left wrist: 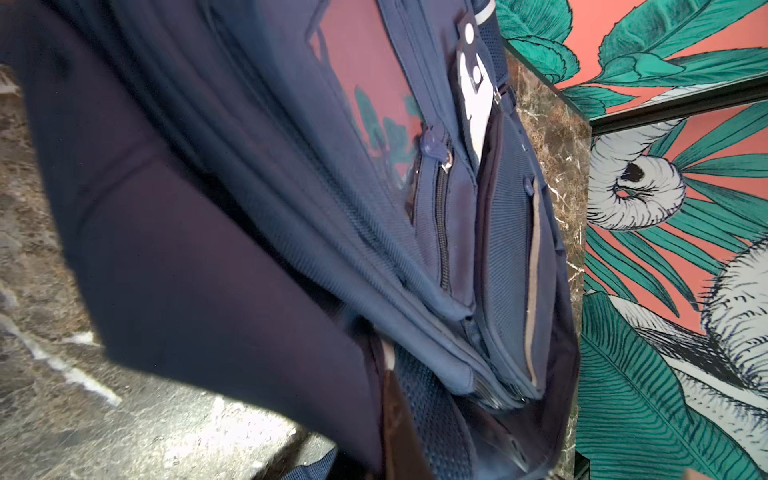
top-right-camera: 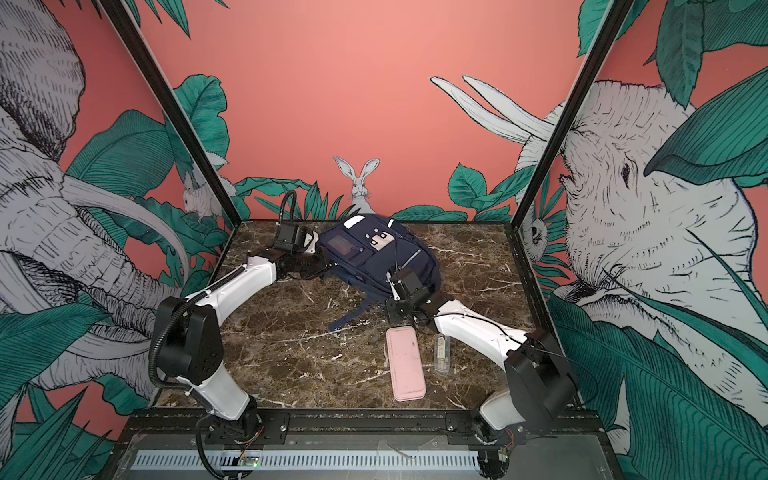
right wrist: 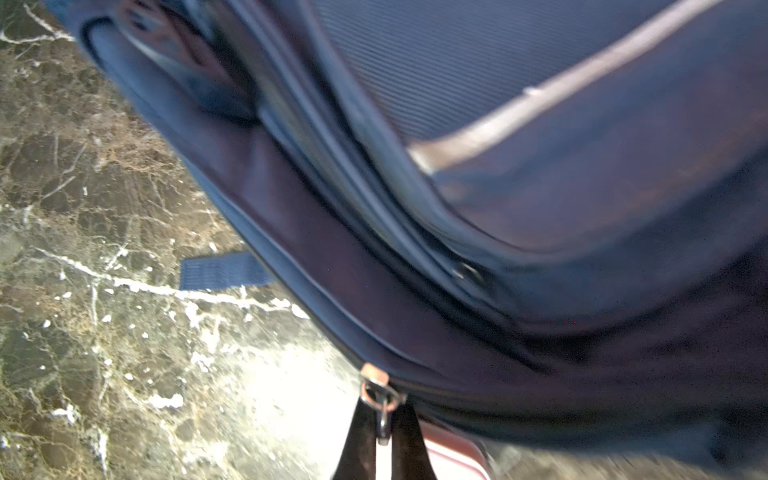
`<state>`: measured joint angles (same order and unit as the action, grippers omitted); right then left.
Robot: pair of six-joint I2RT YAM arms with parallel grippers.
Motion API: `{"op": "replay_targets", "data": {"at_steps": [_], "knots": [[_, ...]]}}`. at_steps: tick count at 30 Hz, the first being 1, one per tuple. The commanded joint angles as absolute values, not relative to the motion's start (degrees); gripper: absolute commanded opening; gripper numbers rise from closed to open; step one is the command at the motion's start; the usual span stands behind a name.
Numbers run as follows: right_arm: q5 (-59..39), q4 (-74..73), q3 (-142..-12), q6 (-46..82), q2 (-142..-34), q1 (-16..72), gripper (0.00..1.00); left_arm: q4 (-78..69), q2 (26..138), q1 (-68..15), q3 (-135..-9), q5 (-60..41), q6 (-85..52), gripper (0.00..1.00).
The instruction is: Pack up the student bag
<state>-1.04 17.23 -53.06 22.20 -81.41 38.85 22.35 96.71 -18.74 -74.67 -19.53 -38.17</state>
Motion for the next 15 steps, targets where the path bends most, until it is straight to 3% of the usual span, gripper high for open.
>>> {"op": "replay_targets", "data": {"at_steps": [1,7,15], "knots": [[0.44,23.69,-50.41,20.86,-77.36,36.26,0.0,16.7,93.33,-16.45,-74.47,-15.43,-38.84,0.0],[-0.18,24.29,-48.84,19.82,-76.02,34.72,0.0,15.54,96.01,-16.17,-75.83,-15.44,-39.62,0.0],[-11.52,18.27,-51.41,21.59,-82.55,36.21,0.0,16.99,105.82,-16.11,-84.89,-16.97,-39.11,0.0]]}}
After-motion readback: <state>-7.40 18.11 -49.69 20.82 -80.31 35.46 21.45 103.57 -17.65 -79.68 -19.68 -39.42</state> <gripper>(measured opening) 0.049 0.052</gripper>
